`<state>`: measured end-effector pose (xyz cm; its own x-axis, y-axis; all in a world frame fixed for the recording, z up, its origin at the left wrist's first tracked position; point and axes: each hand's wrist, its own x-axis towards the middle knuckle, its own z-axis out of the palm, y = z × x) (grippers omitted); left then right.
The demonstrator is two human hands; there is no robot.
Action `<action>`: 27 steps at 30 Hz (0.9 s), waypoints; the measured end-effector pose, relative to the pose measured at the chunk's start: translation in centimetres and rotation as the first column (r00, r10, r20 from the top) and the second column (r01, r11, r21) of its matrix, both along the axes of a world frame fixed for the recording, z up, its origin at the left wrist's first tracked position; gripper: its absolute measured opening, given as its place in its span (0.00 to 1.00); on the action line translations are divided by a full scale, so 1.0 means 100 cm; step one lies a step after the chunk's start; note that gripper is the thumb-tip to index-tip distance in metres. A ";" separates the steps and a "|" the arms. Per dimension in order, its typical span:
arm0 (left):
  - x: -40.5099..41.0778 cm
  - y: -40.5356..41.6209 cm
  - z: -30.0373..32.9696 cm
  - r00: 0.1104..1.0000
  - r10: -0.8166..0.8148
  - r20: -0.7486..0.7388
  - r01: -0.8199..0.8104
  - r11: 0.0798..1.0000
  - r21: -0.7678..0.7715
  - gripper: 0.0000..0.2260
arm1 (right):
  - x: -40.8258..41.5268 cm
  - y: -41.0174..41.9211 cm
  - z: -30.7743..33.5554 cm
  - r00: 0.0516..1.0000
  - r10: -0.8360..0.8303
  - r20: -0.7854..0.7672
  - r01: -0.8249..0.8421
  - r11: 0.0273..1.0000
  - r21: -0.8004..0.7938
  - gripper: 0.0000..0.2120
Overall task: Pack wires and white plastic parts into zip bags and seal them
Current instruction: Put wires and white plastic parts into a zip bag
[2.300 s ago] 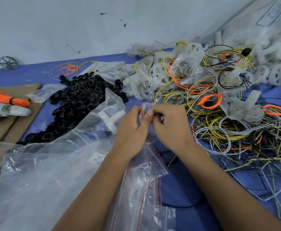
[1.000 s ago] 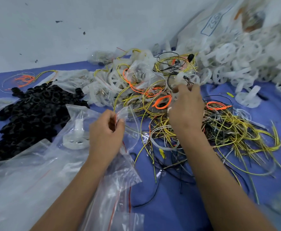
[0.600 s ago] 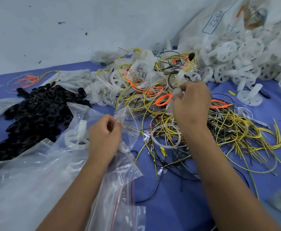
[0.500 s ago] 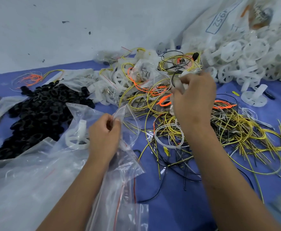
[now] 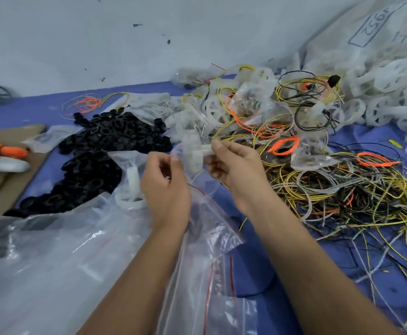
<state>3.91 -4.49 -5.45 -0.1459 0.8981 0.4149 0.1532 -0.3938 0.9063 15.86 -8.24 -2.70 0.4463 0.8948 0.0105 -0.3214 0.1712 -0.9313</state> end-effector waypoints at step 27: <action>0.011 -0.022 0.016 0.950 -0.022 -0.312 0.217 0.764 0.607 0.05 | -0.025 -0.001 -0.006 0.960 0.245 0.135 -0.261 0.959 0.108 0.17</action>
